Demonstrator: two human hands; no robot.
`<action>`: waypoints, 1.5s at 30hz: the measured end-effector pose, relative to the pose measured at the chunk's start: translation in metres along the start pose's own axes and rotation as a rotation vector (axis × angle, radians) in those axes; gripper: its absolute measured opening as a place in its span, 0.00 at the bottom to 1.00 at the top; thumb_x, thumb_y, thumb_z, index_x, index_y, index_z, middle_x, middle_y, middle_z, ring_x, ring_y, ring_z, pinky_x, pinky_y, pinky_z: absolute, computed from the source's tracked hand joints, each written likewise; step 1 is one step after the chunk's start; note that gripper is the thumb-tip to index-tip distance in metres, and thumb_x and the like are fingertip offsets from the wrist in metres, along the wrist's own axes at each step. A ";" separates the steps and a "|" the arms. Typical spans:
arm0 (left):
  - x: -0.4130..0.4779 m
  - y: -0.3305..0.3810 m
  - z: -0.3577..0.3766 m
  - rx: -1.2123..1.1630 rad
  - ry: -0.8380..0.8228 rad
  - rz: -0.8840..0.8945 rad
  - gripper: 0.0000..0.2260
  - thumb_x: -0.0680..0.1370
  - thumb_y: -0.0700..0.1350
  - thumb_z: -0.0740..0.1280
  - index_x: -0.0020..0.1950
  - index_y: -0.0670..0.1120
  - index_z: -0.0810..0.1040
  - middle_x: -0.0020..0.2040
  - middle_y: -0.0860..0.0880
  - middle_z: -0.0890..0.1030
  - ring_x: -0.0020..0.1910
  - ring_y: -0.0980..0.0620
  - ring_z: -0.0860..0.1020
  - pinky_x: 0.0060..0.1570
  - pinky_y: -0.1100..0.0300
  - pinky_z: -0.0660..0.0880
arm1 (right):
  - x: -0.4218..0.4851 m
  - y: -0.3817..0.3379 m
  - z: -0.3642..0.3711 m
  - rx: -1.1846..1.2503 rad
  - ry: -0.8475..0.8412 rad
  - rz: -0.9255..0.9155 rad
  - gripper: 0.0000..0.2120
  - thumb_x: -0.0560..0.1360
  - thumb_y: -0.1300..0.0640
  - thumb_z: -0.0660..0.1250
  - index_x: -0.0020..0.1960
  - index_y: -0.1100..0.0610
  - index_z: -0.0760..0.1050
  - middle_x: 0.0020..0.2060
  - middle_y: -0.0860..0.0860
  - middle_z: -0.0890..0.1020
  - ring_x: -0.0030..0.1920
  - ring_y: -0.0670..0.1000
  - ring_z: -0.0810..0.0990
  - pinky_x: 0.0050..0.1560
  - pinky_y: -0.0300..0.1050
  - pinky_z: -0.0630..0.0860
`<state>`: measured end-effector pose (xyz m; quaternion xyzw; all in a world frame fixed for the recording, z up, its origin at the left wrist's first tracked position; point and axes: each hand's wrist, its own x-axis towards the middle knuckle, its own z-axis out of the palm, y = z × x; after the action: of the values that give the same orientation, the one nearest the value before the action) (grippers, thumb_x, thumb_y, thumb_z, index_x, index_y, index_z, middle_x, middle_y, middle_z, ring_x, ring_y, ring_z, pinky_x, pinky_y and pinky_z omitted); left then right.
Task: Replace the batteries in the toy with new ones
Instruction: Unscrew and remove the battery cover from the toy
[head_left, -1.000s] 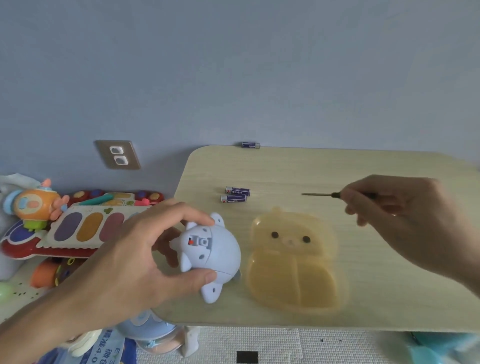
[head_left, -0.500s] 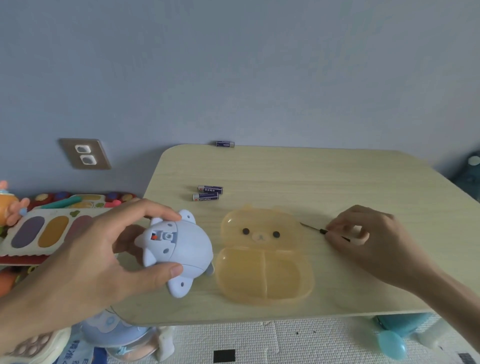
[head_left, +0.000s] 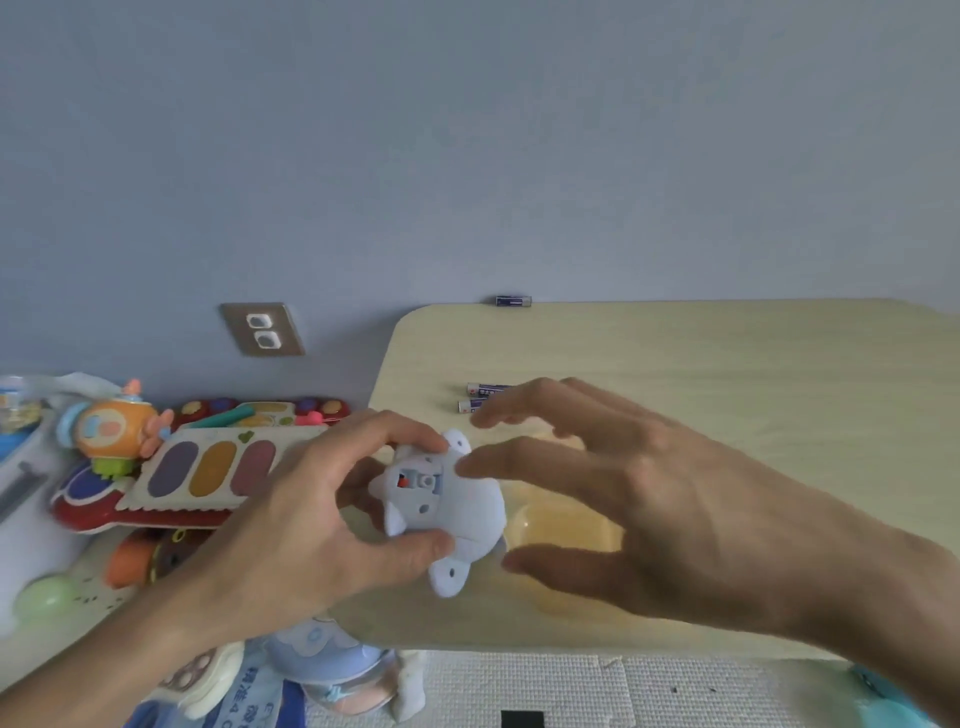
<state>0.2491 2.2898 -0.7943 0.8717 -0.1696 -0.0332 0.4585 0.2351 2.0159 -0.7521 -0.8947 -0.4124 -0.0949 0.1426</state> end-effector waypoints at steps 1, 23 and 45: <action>0.000 0.000 0.000 0.002 -0.001 0.004 0.27 0.66 0.52 0.84 0.62 0.61 0.81 0.57 0.53 0.87 0.53 0.50 0.87 0.52 0.48 0.85 | 0.009 -0.004 0.006 -0.008 -0.047 -0.023 0.24 0.77 0.42 0.70 0.71 0.46 0.74 0.71 0.50 0.74 0.66 0.50 0.78 0.63 0.46 0.78; 0.007 0.002 -0.010 -0.014 -0.093 0.020 0.25 0.69 0.47 0.85 0.62 0.60 0.82 0.57 0.52 0.87 0.57 0.48 0.87 0.60 0.46 0.82 | 0.048 0.000 0.018 -0.023 -0.163 -0.118 0.22 0.77 0.44 0.74 0.66 0.43 0.68 0.64 0.48 0.65 0.55 0.53 0.82 0.50 0.49 0.83; 0.009 -0.029 -0.018 -0.203 -0.131 -0.062 0.25 0.69 0.43 0.85 0.62 0.54 0.80 0.59 0.45 0.86 0.57 0.44 0.87 0.58 0.41 0.84 | -0.077 0.145 -0.026 -0.002 0.167 0.728 0.27 0.65 0.34 0.78 0.58 0.23 0.69 0.51 0.47 0.88 0.47 0.54 0.89 0.55 0.63 0.85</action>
<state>0.2688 2.3161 -0.8071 0.8215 -0.1678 -0.1211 0.5313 0.2954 1.8627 -0.7752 -0.9721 -0.0539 -0.1112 0.1994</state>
